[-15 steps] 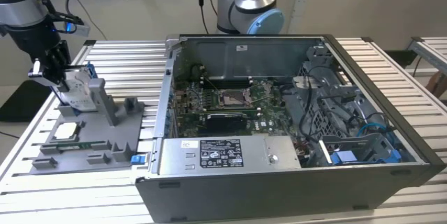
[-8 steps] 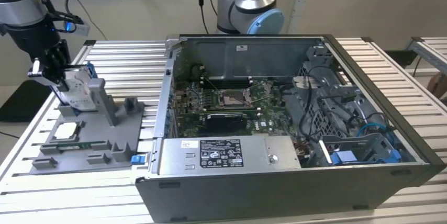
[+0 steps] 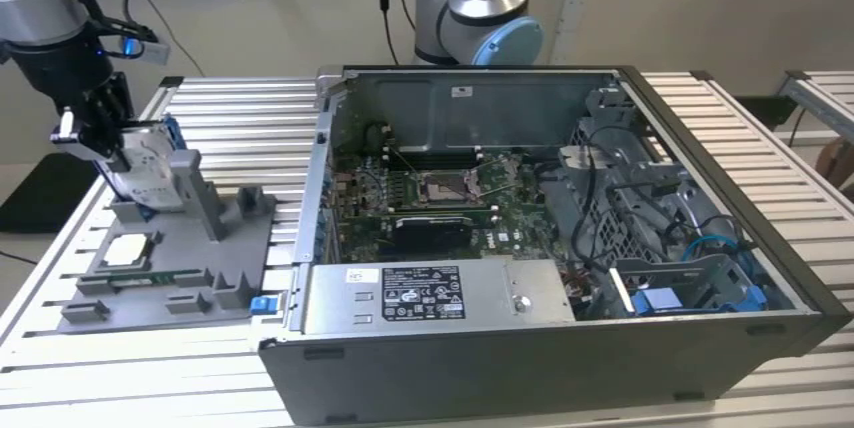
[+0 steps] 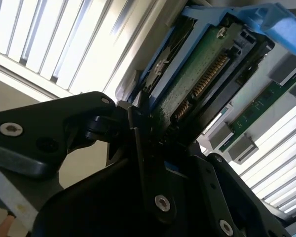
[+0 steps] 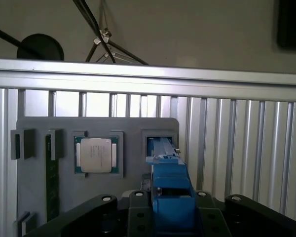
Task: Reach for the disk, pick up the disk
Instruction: 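Pick up the disk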
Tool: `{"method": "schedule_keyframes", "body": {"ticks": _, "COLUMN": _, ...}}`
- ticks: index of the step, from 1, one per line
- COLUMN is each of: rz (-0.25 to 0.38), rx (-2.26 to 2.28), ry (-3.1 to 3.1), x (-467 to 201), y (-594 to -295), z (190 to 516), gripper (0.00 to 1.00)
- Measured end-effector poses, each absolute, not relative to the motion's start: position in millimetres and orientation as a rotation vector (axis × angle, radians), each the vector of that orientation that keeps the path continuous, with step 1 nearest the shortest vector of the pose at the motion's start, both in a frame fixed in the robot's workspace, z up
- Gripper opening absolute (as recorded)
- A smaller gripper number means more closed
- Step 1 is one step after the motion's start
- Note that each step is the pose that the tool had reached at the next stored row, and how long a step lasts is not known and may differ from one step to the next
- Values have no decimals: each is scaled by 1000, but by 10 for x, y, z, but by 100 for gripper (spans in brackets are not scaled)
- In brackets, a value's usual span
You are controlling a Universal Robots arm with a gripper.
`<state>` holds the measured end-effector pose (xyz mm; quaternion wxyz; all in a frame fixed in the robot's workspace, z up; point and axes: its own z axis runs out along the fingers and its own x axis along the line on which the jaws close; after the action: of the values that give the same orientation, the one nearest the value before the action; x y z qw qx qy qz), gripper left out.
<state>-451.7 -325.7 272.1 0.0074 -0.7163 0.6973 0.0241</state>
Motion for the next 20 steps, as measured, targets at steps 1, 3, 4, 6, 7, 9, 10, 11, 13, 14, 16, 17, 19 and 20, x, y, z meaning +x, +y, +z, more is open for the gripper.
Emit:
{"method": "schedule_keyframes", "body": {"ticks": 1, "rz": 75, "rx": -2240, "ry": 2180, "x": -4517, "y": -3257, "z": 2729, "gripper": 0}}
{"method": "schedule_keyframes", "body": {"ticks": 3, "rz": 75, "rx": -2240, "ry": 2180, "x": -4517, "y": -3257, "z": 2746, "gripper": 0}}
{"method": "schedule_keyframes", "body": {"ticks": 4, "rz": 75, "rx": -2240, "ry": 2180, "x": -4517, "y": -3257, "z": 2756, "gripper": 0}}
{"method": "schedule_keyframes", "body": {"ticks": 6, "rz": 75, "rx": -2240, "ry": 2181, "x": -4517, "y": -3257, "z": 2776, "gripper": 0}}
{"method": "schedule_keyframes", "body": {"ticks": 7, "rz": 75, "rx": -2240, "ry": 2180, "x": -4517, "y": -3257, "z": 2787, "gripper": 0}}
{"method": "schedule_keyframes", "body": {"ticks": 9, "rz": 75, "rx": -2240, "ry": 2180, "x": -4517, "y": -3257, "z": 2809, "gripper": 0}}
{"method": "schedule_keyframes", "body": {"ticks": 10, "rz": 75, "rx": -2240, "ry": 2181, "x": -4517, "y": -3257, "z": 2821, "gripper": 0}}
{"method": "schedule_keyframes", "body": {"ticks": 11, "rz": 75, "rx": -2240, "ry": 2181, "x": -4517, "y": -3257, "z": 2833, "gripper": 0}}
{"method": "schedule_keyframes", "body": {"ticks": 13, "rz": 75, "rx": -2240, "ry": 2180, "x": -4517, "y": -3257, "z": 2857, "gripper": 0}}
{"method": "schedule_keyframes", "body": {"ticks": 14, "rz": 75, "rx": -2240, "ry": 2180, "x": -4517, "y": -3257, "z": 2870, "gripper": 0}}
{"method": "schedule_keyframes", "body": {"ticks": 16, "rz": 75, "rx": -2240, "ry": 2180, "x": -4517, "y": -3257, "z": 2893, "gripper": 0}}
{"method": "schedule_keyframes", "body": {"ticks": 17, "rz": 75, "rx": -2240, "ry": 2181, "x": -4517, "y": -3257, "z": 2905, "gripper": 0}}
{"method": "schedule_keyframes", "body": {"ticks": 19, "rz": 75, "rx": -2240, "ry": 2181, "x": -4517, "y": -3257, "z": 2929, "gripper": 0}}
{"method": "schedule_keyframes", "body": {"ticks": 20, "rz": 75, "rx": -2240, "ry": 2181, "x": -4517, "y": -3257, "z": 2942, "gripper": 0}}
